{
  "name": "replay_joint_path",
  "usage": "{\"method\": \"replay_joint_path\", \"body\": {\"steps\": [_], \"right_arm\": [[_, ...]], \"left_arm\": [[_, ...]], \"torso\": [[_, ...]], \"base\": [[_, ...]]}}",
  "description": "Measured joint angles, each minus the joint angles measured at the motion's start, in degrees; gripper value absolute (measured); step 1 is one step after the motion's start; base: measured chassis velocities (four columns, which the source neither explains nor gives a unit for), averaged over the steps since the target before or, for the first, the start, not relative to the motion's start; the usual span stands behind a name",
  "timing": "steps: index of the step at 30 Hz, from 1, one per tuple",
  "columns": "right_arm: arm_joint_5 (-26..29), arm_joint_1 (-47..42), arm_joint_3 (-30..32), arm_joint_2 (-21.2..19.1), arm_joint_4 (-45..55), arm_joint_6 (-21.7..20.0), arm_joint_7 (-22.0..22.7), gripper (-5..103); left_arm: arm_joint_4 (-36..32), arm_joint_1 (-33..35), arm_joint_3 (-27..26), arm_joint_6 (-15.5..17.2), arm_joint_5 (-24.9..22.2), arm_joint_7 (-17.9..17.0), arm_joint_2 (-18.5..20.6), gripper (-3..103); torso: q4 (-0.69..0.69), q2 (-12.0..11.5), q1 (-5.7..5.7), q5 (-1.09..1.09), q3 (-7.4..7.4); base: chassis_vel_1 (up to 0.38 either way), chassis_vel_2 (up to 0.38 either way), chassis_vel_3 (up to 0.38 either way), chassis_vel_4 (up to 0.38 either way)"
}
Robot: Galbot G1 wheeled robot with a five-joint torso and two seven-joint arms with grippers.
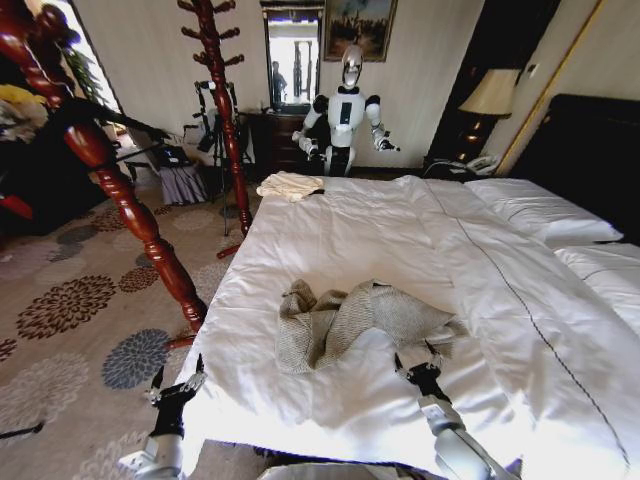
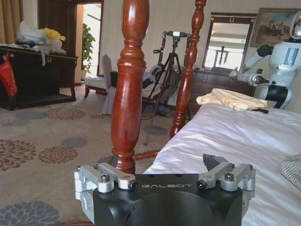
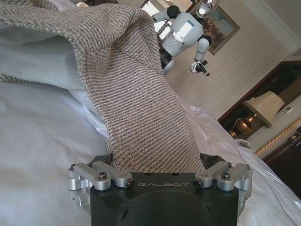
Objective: Pick up the clothes from the bed and hang them on the clothes hanger.
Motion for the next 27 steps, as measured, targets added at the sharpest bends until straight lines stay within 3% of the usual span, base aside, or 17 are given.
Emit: {"method": "replay_joint_path", "body": {"steps": [14,17,18,20,24,26,27], "right_arm": [[-7.07,1.88,0.87,1.72,-1.95,4.15,-0.48,101],[-7.08,2.30,0.83,1.84,-2.61,4.03,-0.48,97],[-7.07,2.82,0.72,2.01,-3.49,3.85,-0.49,87],[-7.08,3.15,0.69,2.14,-4.12,3.76,-0.52,87],[-7.47,4.37,0.68,2.44,-6.14,4.44,-0.83,65],[-7.67,4.34,0.69,2.44,-6.18,4.74,-1.03,65],[-8.00,4.09,0.67,2.39,-6.14,5.13,-1.28,52]], "left_arm": [[-0.54,-0.23,1.31,0.99,-1.25,-0.49,0.14,100],[-0.41,-0.26,1.30,0.99,-1.26,-0.49,0.18,100],[-0.30,-0.31,1.26,0.99,-1.29,-0.49,0.25,100],[-0.22,-0.32,1.22,0.98,-1.33,-0.50,0.29,100],[0.16,-0.39,1.05,0.89,-1.43,-0.50,0.45,100],[0.23,-0.42,1.01,0.88,-1.48,-0.50,0.47,100],[0.33,-0.50,0.97,0.88,-1.59,-0.50,0.49,100]], "torso": [[0.00,0.00,0.00,0.00,0.00],[0.00,0.00,0.00,0.00,0.00],[0.00,0.00,0.00,0.00,0.00],[0.00,0.00,0.00,0.00,0.00],[0.00,0.00,0.00,0.00,0.00],[0.00,0.00,0.00,0.00,0.00],[0.00,0.00,0.00,0.00,0.00]], "base": [[0.000,0.000,0.000,0.000],[0.000,0.000,0.000,0.000],[0.000,0.000,0.000,0.000],[0.000,0.000,0.000,0.000],[0.000,0.000,0.000,0.000],[0.000,0.000,0.000,0.000],[0.000,0.000,0.000,0.000]]}}
